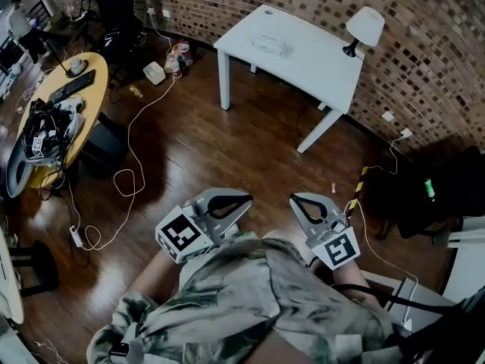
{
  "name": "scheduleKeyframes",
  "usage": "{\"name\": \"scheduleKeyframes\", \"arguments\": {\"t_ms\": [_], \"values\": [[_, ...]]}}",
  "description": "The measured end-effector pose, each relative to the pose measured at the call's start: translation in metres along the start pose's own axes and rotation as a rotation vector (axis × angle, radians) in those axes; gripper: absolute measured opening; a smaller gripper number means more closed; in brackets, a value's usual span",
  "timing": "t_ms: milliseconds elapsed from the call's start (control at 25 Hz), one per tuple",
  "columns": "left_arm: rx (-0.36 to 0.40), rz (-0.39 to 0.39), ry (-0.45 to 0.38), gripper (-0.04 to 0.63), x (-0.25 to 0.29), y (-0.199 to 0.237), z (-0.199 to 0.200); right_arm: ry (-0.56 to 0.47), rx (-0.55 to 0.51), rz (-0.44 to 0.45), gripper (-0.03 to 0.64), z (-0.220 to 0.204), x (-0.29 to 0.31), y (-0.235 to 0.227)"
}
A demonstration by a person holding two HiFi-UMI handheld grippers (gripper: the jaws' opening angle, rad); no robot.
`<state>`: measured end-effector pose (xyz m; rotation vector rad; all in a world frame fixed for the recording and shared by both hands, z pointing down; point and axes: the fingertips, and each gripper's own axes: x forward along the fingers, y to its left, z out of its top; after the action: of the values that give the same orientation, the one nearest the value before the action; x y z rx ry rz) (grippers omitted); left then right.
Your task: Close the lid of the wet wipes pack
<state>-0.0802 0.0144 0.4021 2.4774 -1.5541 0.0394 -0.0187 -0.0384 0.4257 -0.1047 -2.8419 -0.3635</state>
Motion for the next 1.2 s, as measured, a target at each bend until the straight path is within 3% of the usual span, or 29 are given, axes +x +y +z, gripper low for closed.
{"name": "scheduleKeyframes", "arguments": {"t_ms": [440,640,920,1200], "values": [[-0.06,0.05,0.016,0.0,0.039,0.097,0.011,-0.019,0.006,0.037,0.006,-0.008,0.075,-0.087],[-0.055,0.089,0.03,0.0,0.073,0.158,0.026,-0.046,0.003,0.053,0.006,-0.017,0.119,-0.156],[-0.046,0.123,0.051,0.0,0.135,0.239,0.062,-0.028,-0.113,0.104,0.006,-0.023,0.176,-0.247],[-0.046,0.122,0.043,0.0,0.188,0.295,0.072,0.009,-0.117,0.095,0.006,-0.064,0.223,-0.323]]}}
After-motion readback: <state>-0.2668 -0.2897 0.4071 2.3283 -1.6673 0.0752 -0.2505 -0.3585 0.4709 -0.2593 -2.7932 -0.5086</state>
